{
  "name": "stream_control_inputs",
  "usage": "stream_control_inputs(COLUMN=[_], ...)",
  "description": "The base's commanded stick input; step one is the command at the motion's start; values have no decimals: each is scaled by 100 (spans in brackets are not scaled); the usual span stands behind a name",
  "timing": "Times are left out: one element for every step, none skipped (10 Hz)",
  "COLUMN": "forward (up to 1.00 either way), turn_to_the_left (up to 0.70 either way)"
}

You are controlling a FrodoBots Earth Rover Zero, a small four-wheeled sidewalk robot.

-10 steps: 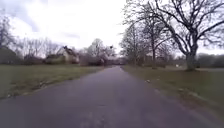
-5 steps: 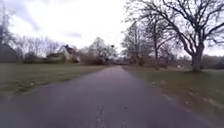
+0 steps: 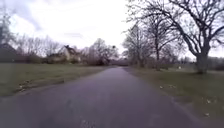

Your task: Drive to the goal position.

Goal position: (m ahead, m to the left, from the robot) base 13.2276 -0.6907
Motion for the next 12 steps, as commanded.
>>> stream_control_inputs(forward=[100,100,100,100,100,100,100,100,100,100,100,100], turn_to_the_left=[0,0,0,0,0,0,0,0,0,0,0,-11])
